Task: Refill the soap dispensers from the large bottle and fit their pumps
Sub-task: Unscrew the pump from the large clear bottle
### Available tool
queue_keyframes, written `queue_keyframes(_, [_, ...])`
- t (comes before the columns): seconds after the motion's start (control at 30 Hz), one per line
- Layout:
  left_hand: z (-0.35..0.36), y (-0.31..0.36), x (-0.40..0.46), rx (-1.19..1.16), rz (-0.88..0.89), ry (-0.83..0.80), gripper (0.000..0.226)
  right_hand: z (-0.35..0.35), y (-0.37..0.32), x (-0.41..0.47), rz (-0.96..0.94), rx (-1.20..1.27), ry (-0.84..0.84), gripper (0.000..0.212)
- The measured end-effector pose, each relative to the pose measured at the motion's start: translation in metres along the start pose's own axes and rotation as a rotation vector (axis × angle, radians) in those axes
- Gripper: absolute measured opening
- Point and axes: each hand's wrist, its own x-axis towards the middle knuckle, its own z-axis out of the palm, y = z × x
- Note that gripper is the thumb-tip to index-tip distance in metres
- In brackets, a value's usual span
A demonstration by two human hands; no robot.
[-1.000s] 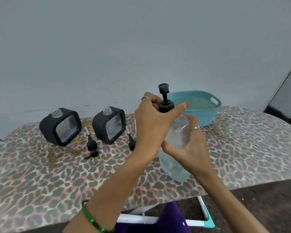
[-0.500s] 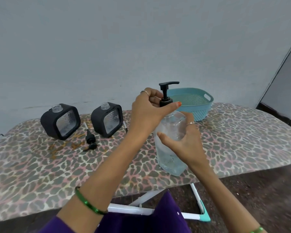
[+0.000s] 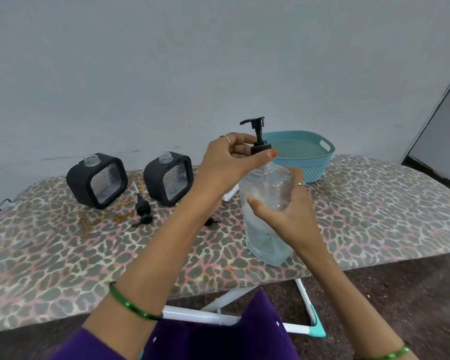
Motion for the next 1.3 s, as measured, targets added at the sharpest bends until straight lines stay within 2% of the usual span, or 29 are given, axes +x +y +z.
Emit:
queue_keyframes(0.13, [0.007, -0.001, 0.001, 0.073, 0.002, -0.028, 0.021, 0.000, 0.000, 0.002, -0.009, 0.006, -0.006, 0.062])
queue_keyframes(0.5, [-0.014, 0.027, 0.008, -0.099, 0.182, 0.268, 0.012, -0.001, 0.000, -0.001, 0.053, -0.024, -0.009, 0.065])
queue_keyframes(0.77, [-0.031, 0.056, 0.015, -0.049, 0.356, 0.397, 0.021, -0.001, -0.004, -0.003, 0.065, -0.030, -0.007, 0.055])
queue_keyframes(0.9, [-0.038, 0.065, 0.022, 0.003, 0.443, 0.455, 0.024, -0.004, -0.003, -0.005, 0.061, -0.023, -0.016, 0.063])
queue_keyframes(0.97, [-0.042, 0.069, 0.025, 0.029, 0.492, 0.485, 0.024, -0.006, -0.003, -0.006, 0.053, -0.019, -0.017, 0.061])
queue_keyframes(1.13, [-0.044, 0.081, 0.032, 0.138, 0.540, 0.462, 0.032, -0.007, -0.003, -0.008, 0.047, -0.026, -0.011, 0.060])
queue_keyframes(1.23, [-0.040, 0.092, 0.036, 0.211, 0.547, 0.406, 0.035, -0.008, -0.003, -0.010, 0.043, -0.028, -0.007, 0.048])
queue_keyframes(1.3, [-0.037, 0.097, 0.039, 0.207, 0.551, 0.397, 0.033, -0.007, -0.003, -0.010, 0.044, -0.012, -0.009, 0.054])
